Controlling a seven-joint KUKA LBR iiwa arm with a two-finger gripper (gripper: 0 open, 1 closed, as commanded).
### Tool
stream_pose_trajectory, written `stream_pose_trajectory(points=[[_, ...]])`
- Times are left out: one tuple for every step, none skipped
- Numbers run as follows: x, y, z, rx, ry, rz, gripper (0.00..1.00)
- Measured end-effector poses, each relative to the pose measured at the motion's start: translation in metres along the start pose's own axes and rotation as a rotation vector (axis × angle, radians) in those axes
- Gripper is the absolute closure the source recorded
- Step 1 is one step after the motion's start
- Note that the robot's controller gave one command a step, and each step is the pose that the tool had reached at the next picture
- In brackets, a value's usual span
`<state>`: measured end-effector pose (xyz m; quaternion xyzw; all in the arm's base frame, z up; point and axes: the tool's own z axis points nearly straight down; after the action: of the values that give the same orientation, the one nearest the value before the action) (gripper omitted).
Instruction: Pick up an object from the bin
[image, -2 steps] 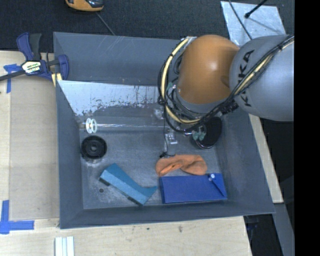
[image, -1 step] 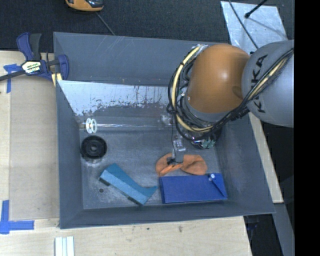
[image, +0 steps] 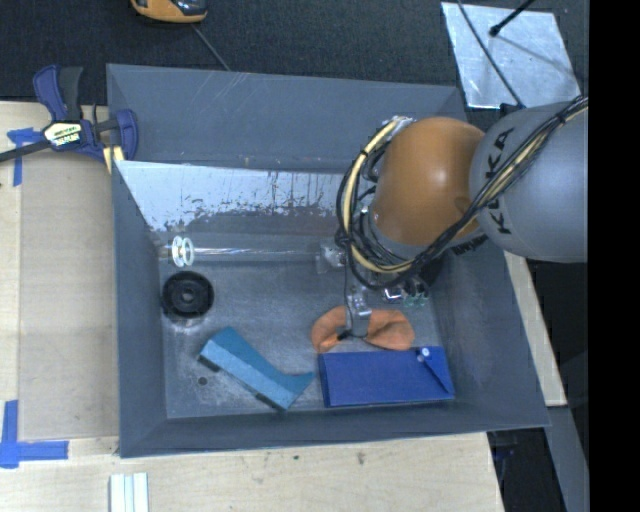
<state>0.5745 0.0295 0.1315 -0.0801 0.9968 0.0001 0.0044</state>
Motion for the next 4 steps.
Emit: stream_pose_trajectory(points=[[0.0250,-0.0167,0.0581,-0.001,0.004,-0.174,1.00],[0.0250,-0.0168,0.0581,-0.001,0.005,-0.173,1.00],[0.0250,-0.0168,0.0581,-0.001,0.005,-0.173,1.00],[0.0250,-0.0168,0.0581,-0.001,0.005,-0.173,1.00]])
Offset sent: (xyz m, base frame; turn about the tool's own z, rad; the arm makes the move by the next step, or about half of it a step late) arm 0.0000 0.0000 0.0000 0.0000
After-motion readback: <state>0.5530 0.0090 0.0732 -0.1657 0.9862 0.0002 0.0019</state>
